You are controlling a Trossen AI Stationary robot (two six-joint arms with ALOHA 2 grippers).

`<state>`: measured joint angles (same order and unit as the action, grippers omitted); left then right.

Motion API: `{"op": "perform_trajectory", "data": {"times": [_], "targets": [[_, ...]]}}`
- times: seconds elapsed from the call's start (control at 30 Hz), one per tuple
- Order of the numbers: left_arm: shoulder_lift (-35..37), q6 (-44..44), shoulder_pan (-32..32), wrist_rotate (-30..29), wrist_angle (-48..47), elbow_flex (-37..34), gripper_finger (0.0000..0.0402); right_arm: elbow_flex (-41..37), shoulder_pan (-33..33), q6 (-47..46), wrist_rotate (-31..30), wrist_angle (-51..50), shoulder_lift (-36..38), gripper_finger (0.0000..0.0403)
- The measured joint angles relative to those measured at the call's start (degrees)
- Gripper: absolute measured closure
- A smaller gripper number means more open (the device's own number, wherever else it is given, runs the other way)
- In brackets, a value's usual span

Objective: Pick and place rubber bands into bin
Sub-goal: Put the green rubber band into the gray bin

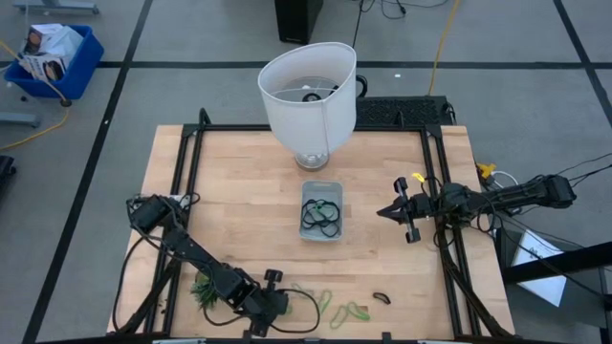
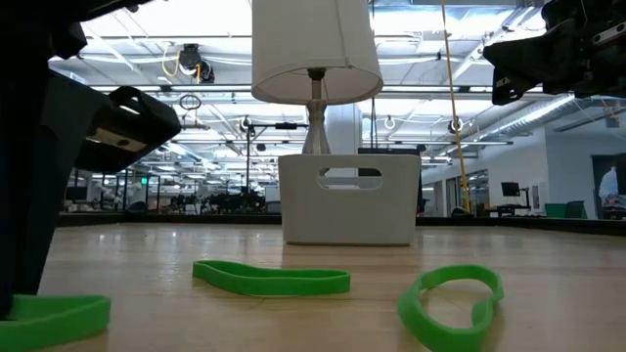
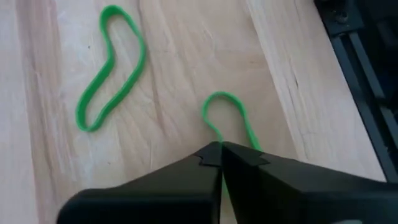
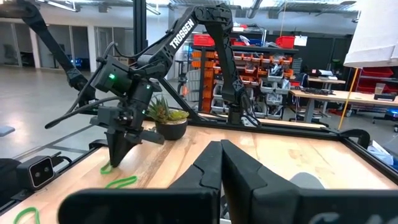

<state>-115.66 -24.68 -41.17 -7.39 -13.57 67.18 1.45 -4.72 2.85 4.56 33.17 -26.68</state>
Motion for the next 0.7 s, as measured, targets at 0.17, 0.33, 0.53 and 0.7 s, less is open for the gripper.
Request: {"op": "perform_trajectory", "data": {"times": [0.17, 0.33, 0.53, 0.7], "targets": [[3.55, 6.17, -0.36, -3.61, -1.0, -0.34, 0.0396, 0.0, 0.0, 0.0, 0.0, 0.0, 0.0, 0.0403], [14.67, 13.96, -0.85, -13.24, -2.99, -0.05, 0.0398, 0.0, -0.01, -0.24, 0.0, -0.05, -0.04, 0.0403], [27.48, 21.9, -1.72, -24.67, -10.5, -0.17, 0.0399, 0.0, 0.01, -0.24, 0.09, -0.22, -0.24, 0.0403], [35.95, 25.67, -1.45, -30.13, -15.03, -1.99, 0.0399, 0.0, -0.01, -0.26, 0.09, -0.39, -0.42, 0.0403]]}}
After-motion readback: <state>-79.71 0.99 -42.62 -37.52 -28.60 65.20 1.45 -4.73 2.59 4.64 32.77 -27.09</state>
